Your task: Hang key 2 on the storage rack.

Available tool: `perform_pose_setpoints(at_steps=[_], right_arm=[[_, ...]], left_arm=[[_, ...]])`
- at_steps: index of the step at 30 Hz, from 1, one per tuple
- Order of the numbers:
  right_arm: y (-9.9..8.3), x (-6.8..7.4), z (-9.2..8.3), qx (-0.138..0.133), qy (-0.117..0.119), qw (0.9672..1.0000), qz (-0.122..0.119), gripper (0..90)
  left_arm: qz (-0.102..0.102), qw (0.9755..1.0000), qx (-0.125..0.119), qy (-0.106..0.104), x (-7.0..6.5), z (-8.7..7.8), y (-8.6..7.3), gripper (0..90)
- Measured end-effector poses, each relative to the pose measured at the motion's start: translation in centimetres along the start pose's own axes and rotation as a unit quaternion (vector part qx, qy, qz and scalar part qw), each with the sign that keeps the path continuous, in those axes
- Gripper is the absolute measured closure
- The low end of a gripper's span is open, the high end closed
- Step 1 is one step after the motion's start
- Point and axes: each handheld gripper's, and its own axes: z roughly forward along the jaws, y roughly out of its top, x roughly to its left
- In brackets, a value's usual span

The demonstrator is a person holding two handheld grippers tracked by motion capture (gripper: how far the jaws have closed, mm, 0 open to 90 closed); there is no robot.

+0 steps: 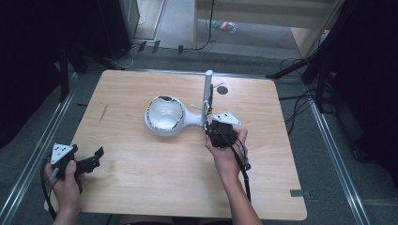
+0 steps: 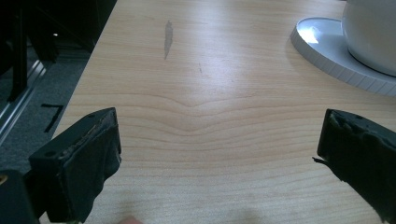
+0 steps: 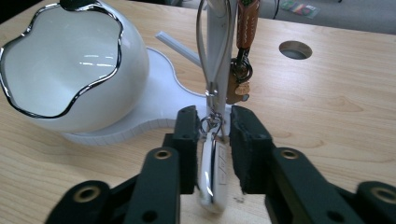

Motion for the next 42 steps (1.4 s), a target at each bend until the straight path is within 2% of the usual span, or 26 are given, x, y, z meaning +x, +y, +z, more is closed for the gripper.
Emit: perform_pose_setpoints(at_steps=[2, 5, 7, 8, 9, 12, 17, 20, 23, 25, 29, 42], right_arm=[[0.0, -0.1, -0.2, 0.000, 0.001, 1.0000, 0.002, 70.9], [0.0, -0.2, -0.5, -0.005, 0.006, 1.0000, 0.000, 60.7], [-0.1, -0.4, -0.7, -0.014, 0.006, 0.9998, -0.010, 52.2], [-0.2, -0.5, -1.0, -0.019, 0.003, 0.9996, -0.023, 46.9], [-0.2, -0.5, -1.0, -0.019, 0.003, 0.9996, -0.023, 46.9], [-0.3, -0.8, -1.4, -0.024, 0.000, 0.9990, -0.039, 39.1], [-0.5, -1.6, -2.2, -0.049, 0.020, 0.9981, -0.031, 25.9], [-0.6, -1.8, -2.6, -0.034, 0.020, 0.9990, -0.020, 14.2], [-0.8, -2.1, -3.1, -0.031, 0.025, 0.9991, -0.017, 11.9], [-1.0, -2.2, -3.3, -0.028, 0.027, 0.9990, -0.024, 5.6], [-1.4, -2.5, -3.7, -0.021, 0.039, 0.9989, -0.018, 2.8], [-2.2, -3.3, -4.9, -0.020, 0.031, 0.9991, -0.019, 2.8]], left_arm=[[0.000, 1.0000, 0.000, 0.000, 0.0, 0.0, 0.0, 0.0], [0.001, 1.0000, 0.000, 0.001, 0.0, 0.0, 0.0, 0.0], [0.000, 1.0000, -0.001, 0.001, -0.1, 0.0, 0.0, 0.0], [0.000, 1.0000, -0.001, 0.001, -0.1, 0.0, 0.0, 0.0], [0.000, 1.0000, -0.001, 0.001, -0.1, 0.0, 0.0, 0.0], [0.000, 1.0000, 0.000, 0.002, -0.1, 0.0, 0.0, 0.0], [0.001, 1.0000, 0.000, 0.003, -0.1, 0.0, 0.0, 0.0], [0.002, 1.0000, 0.000, 0.003, -0.1, 0.0, 0.0, 0.0], [0.000, 1.0000, -0.001, 0.004, -0.1, 0.0, 0.0, 0.0], [0.000, 1.0000, -0.002, 0.003, -0.1, 0.0, 0.0, 0.0], [0.000, 1.0000, -0.004, 0.004, -0.1, -0.1, 0.0, 0.0], [-0.001, 1.0000, -0.003, 0.003, -0.1, -0.1, -0.1, 0.0]])
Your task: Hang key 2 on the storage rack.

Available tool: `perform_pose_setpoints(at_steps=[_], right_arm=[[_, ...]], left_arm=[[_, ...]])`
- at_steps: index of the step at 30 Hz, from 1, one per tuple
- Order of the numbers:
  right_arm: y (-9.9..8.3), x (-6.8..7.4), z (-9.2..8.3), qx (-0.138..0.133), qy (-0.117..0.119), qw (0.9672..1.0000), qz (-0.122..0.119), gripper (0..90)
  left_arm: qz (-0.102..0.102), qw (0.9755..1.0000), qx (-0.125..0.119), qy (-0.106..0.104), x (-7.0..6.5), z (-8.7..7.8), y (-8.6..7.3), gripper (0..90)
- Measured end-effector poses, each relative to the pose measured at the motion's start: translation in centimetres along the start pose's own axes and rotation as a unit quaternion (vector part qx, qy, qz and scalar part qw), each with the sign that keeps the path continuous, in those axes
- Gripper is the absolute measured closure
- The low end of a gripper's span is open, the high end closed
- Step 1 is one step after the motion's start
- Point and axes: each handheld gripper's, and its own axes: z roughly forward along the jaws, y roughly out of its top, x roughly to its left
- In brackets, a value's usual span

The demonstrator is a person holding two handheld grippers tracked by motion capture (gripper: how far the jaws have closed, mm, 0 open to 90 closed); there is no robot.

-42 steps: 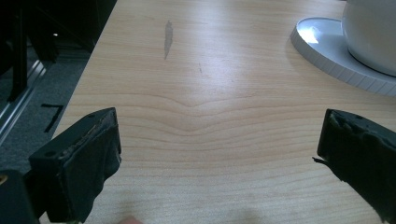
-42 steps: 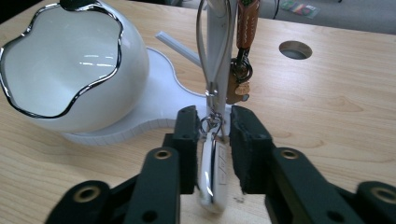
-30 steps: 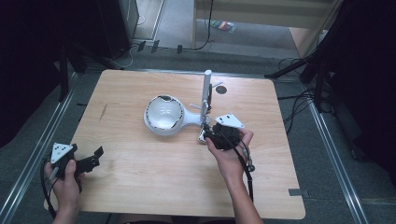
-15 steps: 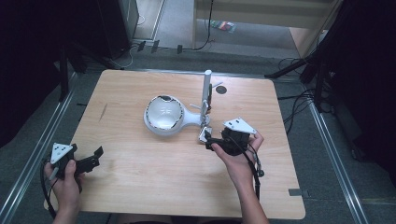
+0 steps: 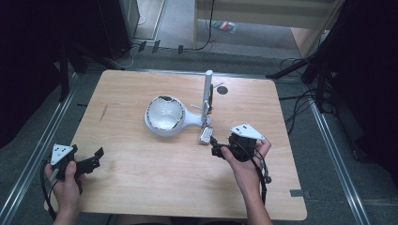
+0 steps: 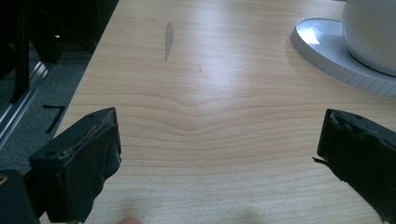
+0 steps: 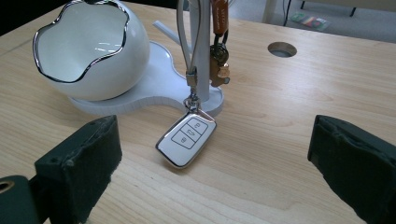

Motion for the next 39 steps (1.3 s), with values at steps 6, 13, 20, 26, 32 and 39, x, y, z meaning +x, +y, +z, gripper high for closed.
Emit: perform_pose_setpoints(at_steps=[6, 13, 20, 26, 32, 39], right_arm=[[-0.3, -0.7, -0.9, -0.003, -0.004, 1.0000, 0.003, 2.8], [-1.1, -1.4, -1.5, 0.002, -0.009, 1.0000, 0.002, 2.8], [-1.9, -2.3, -2.0, 0.005, -0.014, 0.9998, 0.009, 2.8], [-2.5, -3.1, -2.5, 0.007, -0.020, 0.9997, 0.012, 2.8], [-3.3, -4.2, -3.1, 0.008, -0.024, 0.9995, 0.020, 2.8], [-4.5, -5.5, -3.7, 0.013, -0.038, 0.9988, 0.029, 3.3]], left_arm=[[0.001, 1.0000, 0.000, 0.000, 0.0, 0.0, 0.0, 0.0], [0.001, 1.0000, 0.002, -0.001, 0.0, 0.0, 0.0, 0.0], [0.002, 1.0000, 0.002, -0.002, -0.1, 0.0, 0.0, 0.0], [0.001, 1.0000, 0.002, -0.002, 0.0, 0.0, 0.0, 0.0], [0.001, 1.0000, 0.002, -0.002, 0.0, 0.0, 0.0, 0.0], [0.002, 1.0000, 0.002, -0.002, 0.0, 0.0, 0.0, 0.0]])
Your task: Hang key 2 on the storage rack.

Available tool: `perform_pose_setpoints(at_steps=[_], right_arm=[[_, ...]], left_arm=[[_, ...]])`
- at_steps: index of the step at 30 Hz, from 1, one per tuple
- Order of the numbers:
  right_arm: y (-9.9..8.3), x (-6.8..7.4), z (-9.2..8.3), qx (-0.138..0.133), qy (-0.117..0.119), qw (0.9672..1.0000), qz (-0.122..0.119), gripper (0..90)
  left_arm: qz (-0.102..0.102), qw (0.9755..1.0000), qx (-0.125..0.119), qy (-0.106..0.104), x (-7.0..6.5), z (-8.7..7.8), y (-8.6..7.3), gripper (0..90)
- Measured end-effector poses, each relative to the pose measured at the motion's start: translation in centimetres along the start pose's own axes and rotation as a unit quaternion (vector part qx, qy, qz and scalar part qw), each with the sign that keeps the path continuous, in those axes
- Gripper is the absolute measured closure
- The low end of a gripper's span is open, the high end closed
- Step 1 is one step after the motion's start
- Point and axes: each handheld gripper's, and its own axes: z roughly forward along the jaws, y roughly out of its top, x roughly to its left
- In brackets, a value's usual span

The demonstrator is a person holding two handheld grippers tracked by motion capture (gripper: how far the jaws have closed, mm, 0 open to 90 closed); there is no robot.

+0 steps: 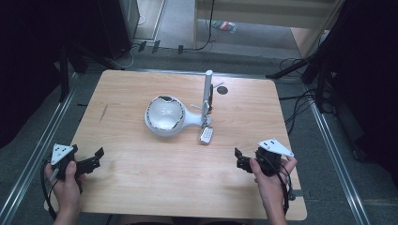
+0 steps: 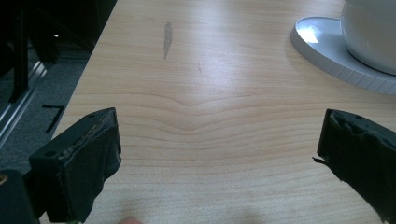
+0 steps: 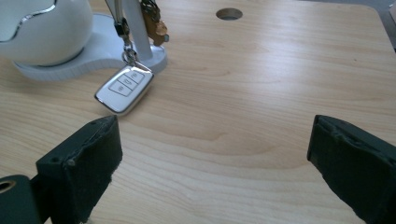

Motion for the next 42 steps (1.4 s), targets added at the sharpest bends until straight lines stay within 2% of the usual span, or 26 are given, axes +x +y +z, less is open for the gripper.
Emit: perform_pose_setpoints(at_steps=[16, 28, 31, 42], right_arm=[[-3.3, -3.9, -0.7, 0.003, -0.028, 0.9989, 0.038, 4.1], [-4.8, -6.1, -1.5, 0.009, -0.044, 0.9981, 0.043, 4.4], [-5.3, -6.7, -1.6, 0.012, -0.039, 0.9981, 0.046, 4.6], [-7.2, -8.8, -2.8, 0.007, -0.045, 0.9973, 0.058, 4.6]], left_arm=[[0.001, 1.0000, 0.000, 0.001, -0.1, 0.0, 0.0, 0.0], [0.002, 1.0000, 0.000, 0.002, 0.0, 0.0, 0.0, 0.0], [0.002, 1.0000, 0.000, 0.002, -0.1, 0.0, 0.0, 0.0], [0.002, 1.0000, -0.001, 0.002, -0.1, 0.0, 0.0, 0.0]])
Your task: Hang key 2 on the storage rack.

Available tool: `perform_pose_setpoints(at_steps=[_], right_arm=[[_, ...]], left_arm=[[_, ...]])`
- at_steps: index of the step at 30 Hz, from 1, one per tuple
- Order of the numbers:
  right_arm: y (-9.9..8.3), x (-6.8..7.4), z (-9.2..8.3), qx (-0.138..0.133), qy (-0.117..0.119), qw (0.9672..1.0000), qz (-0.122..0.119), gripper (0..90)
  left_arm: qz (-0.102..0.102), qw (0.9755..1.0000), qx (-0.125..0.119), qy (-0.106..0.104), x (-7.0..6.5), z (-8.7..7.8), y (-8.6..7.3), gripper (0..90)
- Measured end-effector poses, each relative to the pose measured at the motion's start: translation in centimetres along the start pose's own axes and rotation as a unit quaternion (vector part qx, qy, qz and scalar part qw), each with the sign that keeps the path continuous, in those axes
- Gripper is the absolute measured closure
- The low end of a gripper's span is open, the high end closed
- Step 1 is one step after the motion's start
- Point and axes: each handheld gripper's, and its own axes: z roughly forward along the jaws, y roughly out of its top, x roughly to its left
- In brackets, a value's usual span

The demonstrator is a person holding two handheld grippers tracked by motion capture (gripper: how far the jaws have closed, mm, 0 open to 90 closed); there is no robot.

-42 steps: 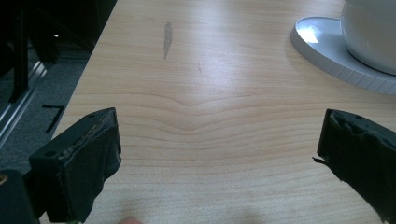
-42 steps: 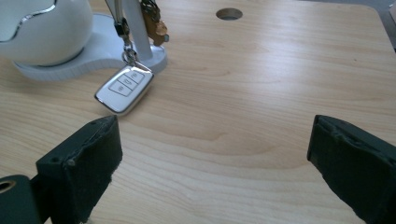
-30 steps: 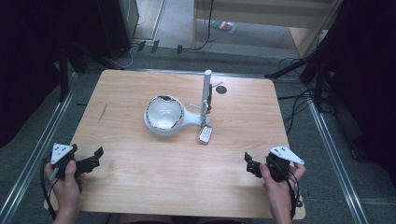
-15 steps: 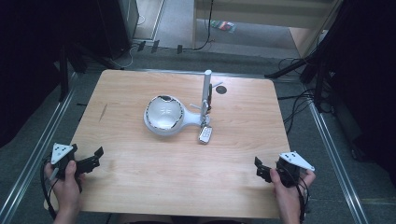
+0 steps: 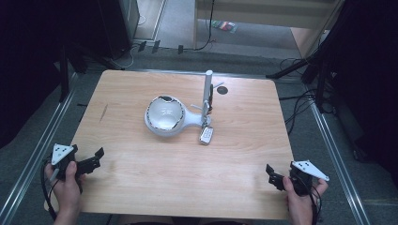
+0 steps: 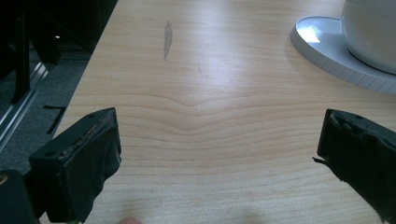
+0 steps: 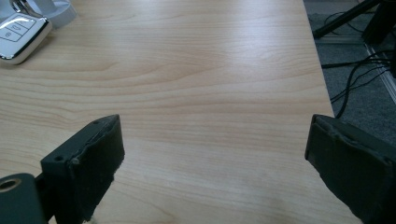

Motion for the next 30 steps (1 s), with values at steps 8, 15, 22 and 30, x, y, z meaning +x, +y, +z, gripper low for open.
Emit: perform_pose_setpoints(at_steps=[8, 15, 22, 30], right_arm=[[-0.9, -1.2, -0.5, -0.009, 0.005, 0.9999, 0.003, 3.7], [-1.8, -2.3, -0.9, -0.003, 0.002, 0.9999, 0.015, 3.7], [-2.7, -3.1, -1.2, 0.007, -0.007, 0.9998, 0.020, 3.8], [-2.9, -3.3, -1.4, 0.003, -0.005, 0.9992, 0.039, 5.1]], left_arm=[[-0.001, 1.0000, 0.001, -0.001, 0.0, 0.0, 0.0, 0.0], [0.000, 1.0000, 0.000, -0.001, 0.0, 0.0, 0.0, 0.0], [0.000, 1.0000, 0.001, -0.002, 0.0, 0.0, 0.0, 0.0], [-0.001, 1.0000, 0.001, -0.002, 0.0, 0.0, 0.0, 0.0]])
